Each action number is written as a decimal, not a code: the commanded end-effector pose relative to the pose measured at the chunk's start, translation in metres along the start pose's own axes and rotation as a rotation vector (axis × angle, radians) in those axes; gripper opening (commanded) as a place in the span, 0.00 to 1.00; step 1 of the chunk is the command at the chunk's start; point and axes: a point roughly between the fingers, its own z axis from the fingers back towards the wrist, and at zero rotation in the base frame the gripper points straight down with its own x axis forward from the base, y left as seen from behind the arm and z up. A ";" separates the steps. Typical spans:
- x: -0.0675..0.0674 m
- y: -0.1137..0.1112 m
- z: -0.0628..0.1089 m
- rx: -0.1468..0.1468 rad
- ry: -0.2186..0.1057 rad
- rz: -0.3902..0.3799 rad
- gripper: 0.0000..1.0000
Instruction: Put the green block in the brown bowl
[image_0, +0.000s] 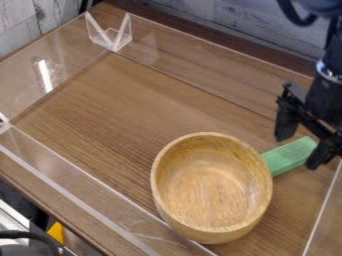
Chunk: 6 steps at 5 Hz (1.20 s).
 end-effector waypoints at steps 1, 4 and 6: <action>0.005 0.021 -0.005 0.028 -0.047 -0.049 1.00; 0.019 0.035 -0.020 0.019 -0.040 -0.016 1.00; 0.007 0.023 -0.009 0.002 -0.022 -0.005 1.00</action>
